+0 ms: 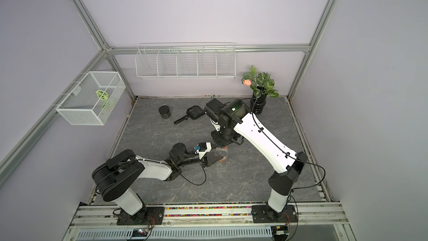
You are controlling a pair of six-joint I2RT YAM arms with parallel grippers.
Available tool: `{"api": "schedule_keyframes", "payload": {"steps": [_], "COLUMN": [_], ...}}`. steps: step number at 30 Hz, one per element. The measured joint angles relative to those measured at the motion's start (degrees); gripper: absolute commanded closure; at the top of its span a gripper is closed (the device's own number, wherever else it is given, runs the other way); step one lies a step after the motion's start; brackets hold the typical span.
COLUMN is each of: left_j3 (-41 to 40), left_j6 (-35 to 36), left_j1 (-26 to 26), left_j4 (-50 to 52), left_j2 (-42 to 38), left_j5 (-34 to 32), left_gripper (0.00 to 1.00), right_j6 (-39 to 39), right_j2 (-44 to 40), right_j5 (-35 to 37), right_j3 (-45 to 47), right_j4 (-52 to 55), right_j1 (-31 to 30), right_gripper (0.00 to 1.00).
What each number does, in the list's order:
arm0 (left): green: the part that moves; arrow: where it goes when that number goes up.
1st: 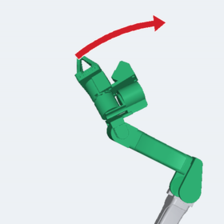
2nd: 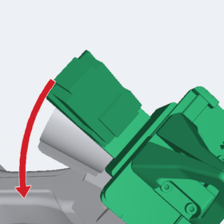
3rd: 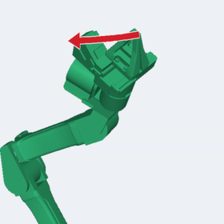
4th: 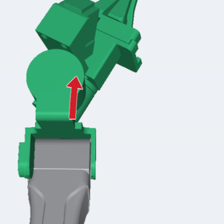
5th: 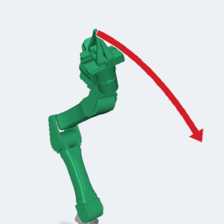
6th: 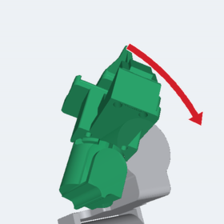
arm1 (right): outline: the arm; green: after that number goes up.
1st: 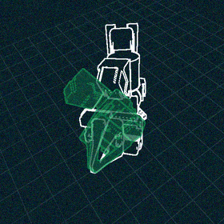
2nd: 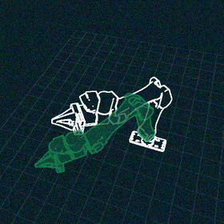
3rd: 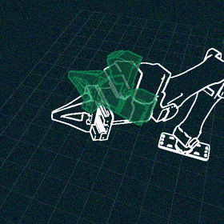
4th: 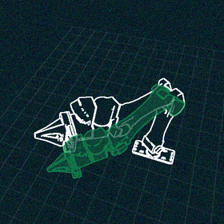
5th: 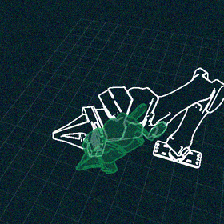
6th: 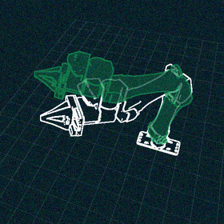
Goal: Screw on the bottle caps
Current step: Screw the bottle cap onto the plastic bottle.
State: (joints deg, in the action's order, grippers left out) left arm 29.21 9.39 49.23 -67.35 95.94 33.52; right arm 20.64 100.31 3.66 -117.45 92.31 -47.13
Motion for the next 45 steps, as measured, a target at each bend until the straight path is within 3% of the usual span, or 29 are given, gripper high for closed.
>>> {"api": "schedule_keyframes", "payload": {"steps": [20, 34, 39, 45], "left_j3": [-2.2, -2.9, -3.4, -3.7], "left_j6": [-2.2, -1.6, -1.4, -0.7], "left_j1": [0.6, 1.9, 2.4, 3.5], "left_j4": [-5.9, -4.9, -4.6, -4.3], "left_j2": [1.4, 0.3, -0.4, -0.8], "left_j5": [-2.6, -7.3, -9.2, -11.2], "left_gripper": [0.42, 0.43, 0.43, 0.43], "right_j6": [0.2, 14.5, 20.9, 28.9], "right_j2": [-0.5, 2.6, 3.0, 1.9], "right_j5": [0.4, 1.0, 2.8, 4.6], "right_j3": [1.8, -1.6, -1.7, -0.5], "right_j4": [-1.7, 0.0, -0.1, -0.3], "right_j1": [-0.8, -0.9, -2.1, -3.2], "right_gripper": [0.65, 0.72, 0.67, 0.68]}}
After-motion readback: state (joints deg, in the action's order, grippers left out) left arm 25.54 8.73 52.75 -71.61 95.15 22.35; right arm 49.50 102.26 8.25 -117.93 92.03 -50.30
